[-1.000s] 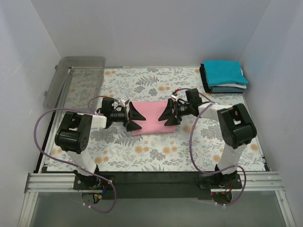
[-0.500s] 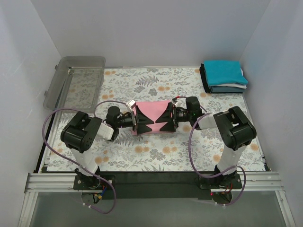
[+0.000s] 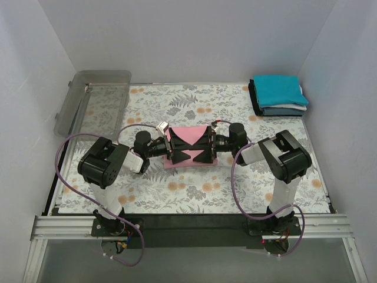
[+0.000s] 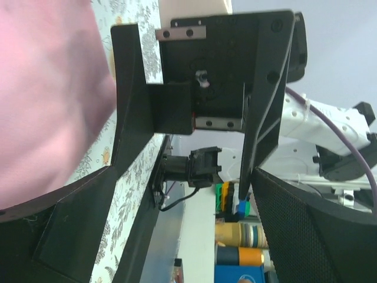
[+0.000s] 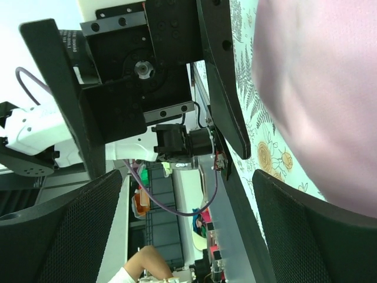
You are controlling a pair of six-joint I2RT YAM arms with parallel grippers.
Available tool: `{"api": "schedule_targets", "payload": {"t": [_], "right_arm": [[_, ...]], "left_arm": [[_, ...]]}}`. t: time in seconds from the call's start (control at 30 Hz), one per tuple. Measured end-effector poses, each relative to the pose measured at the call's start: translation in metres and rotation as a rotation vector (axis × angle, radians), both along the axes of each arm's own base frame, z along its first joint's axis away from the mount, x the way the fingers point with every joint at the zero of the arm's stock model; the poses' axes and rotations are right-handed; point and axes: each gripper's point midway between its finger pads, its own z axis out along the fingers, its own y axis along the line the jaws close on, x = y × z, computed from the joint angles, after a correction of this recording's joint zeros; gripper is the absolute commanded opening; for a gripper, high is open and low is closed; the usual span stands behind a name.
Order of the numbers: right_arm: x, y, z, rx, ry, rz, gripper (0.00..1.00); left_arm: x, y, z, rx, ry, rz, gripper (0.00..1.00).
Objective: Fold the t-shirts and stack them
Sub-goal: Fold the tshirt
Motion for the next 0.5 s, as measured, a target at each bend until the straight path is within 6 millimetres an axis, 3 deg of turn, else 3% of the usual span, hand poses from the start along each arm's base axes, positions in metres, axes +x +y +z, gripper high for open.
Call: {"api": "schedule_targets", "payload": {"t": [0.27, 0.4, 0.5], "right_arm": [[-0.013, 0.010, -0.026, -0.017, 0.044, 0.047, 0.91], [-0.014, 0.010, -0.042, -0.020, 0.056, 0.057, 0.88], [-0.013, 0.010, -0.042, -0.011, 0.041, 0.063, 0.88]], "left_arm": [[0.002, -0.003, -0.016, 0.028, 0.046, 0.033, 0.98], [0.001, -0.003, -0.034, 0.046, 0.085, 0.030, 0.98], [-0.001, -0.002, -0.044, 0.055, 0.114, 0.029, 0.98]]}}
